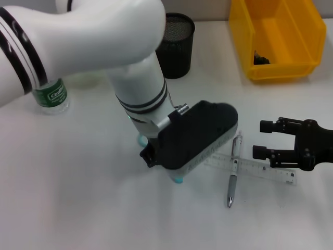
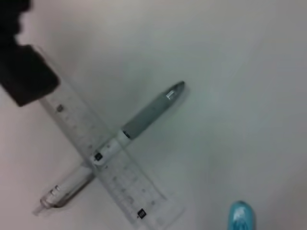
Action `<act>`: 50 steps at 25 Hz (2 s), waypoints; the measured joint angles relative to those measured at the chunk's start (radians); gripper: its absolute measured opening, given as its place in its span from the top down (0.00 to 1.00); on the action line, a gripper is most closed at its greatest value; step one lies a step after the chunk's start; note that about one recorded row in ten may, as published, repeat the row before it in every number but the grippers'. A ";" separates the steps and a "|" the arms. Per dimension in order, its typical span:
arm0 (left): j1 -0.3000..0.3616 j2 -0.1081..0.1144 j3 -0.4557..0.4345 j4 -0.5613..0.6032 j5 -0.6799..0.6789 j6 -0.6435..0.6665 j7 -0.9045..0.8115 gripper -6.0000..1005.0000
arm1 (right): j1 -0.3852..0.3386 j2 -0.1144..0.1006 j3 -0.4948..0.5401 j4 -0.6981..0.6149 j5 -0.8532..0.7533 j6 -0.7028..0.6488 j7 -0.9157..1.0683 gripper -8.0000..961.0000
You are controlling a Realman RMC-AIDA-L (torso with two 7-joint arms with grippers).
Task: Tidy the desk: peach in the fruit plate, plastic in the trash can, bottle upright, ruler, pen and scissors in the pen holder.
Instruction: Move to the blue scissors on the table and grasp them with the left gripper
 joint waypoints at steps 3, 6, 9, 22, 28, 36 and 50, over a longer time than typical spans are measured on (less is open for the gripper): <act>0.005 0.000 -0.019 0.001 -0.014 0.006 -0.009 0.83 | 0.000 -0.001 0.000 -0.001 0.000 -0.001 0.000 0.18; 0.007 0.000 -0.011 0.003 0.004 0.003 -0.046 0.86 | 0.000 -0.003 0.000 -0.002 0.001 -0.009 0.000 0.18; 0.007 0.000 -0.007 0.027 0.040 0.023 -0.079 0.88 | 0.000 -0.003 0.000 -0.002 0.001 -0.016 0.000 0.18; 0.000 0.000 0.068 0.055 0.071 0.031 -0.051 0.70 | -0.005 0.003 0.000 0.001 0.001 -0.025 0.012 0.18; 0.006 0.000 0.090 0.050 0.066 0.006 -0.037 0.70 | -0.007 0.005 0.000 0.003 0.001 -0.028 0.012 0.18; 0.003 0.000 0.109 0.048 0.046 0.001 -0.024 0.70 | -0.008 0.009 0.000 0.003 0.000 -0.029 0.012 0.18; -0.002 0.000 0.121 0.040 0.029 -0.018 -0.014 0.70 | -0.003 0.009 0.000 0.006 0.000 -0.029 0.007 0.18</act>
